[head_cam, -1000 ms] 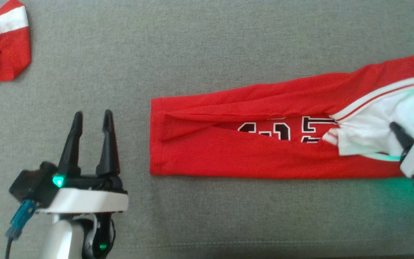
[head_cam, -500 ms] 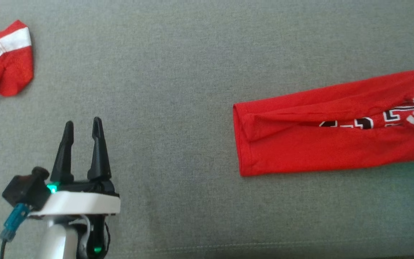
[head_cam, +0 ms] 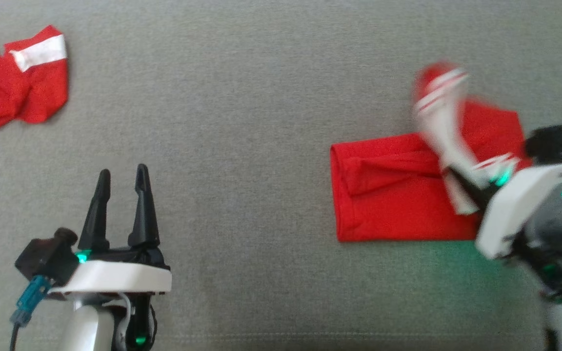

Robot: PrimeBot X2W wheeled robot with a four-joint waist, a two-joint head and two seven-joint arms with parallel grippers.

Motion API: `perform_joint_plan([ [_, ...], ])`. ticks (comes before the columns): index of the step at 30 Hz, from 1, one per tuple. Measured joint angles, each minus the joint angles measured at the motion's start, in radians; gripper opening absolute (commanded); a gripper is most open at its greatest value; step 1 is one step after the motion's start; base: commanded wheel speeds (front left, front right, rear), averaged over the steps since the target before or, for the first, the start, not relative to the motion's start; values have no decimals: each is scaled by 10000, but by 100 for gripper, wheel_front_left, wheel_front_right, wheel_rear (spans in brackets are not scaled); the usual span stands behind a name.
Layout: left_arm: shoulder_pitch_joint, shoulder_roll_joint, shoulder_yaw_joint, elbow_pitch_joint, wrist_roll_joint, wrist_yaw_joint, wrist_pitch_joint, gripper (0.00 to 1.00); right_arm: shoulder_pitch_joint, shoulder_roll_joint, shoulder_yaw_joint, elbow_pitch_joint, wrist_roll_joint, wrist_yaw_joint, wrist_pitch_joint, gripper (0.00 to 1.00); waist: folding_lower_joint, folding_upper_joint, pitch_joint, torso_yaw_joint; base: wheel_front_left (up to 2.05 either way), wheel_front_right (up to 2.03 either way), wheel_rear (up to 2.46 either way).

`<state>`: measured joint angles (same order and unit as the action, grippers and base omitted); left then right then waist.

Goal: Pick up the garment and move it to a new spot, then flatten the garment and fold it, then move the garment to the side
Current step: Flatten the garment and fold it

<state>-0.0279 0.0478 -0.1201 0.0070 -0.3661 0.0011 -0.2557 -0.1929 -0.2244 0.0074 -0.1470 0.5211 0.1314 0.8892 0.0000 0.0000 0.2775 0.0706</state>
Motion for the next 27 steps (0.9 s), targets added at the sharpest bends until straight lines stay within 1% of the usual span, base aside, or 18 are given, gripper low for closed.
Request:
perform_joint_plan([
  [3,-10,2,15,29,-96,48,0,100,125,311,779,349,-38,0,-249,0,0,0,11,137,0,0,0],
  [6,-10,0,2,94,-96,52,0,100,125,702,1269,734,-109,0,-663,0,0,0,-20,206,0,0,0],
  [8,-5,2,2,115,-96,79,0,100,125,922,1455,876,-111,0,-876,0,0,0,-59,236,0,0,0],
  [15,28,2,8,146,-96,138,0,100,128,1220,1789,1147,-297,0,-1290,0,0,0,-176,137,0,0,0],
  [16,28,2,8,146,-94,136,0,100,128,1279,1808,1185,-284,0,-1394,4,0,0,-186,103,0,0,0],
  [17,28,2,6,150,-94,134,0,100,130,1348,1812,1216,-222,0,-1547,49,0,0,-196,66,0,0,0],
  [18,28,0,8,157,-92,134,0,100,131,1434,1812,1227,-157,0,-1758,98,0,0,-211,31,0,0,0],
  [19,28,2,10,173,-88,127,0,100,130,1519,1822,1225,-65,0,-1958,100,0,0,-233,-7,0,0,0],
  [21,28,2,23,209,-40,119,0,100,134,1586,1942,1149,347,0,-2297,100,0,0,-278,-93,0,0,0],
  [24,28,0,36,255,56,67,0,100,143,1590,2105,732,1244,0,-3116,100,0,0,-383,-204,0,0,0],
  [27,34,2,67,261,142,40,0,100,198,1616,2082,334,1360,0,-3743,100,0,0,-502,-291,0,0,0],
])
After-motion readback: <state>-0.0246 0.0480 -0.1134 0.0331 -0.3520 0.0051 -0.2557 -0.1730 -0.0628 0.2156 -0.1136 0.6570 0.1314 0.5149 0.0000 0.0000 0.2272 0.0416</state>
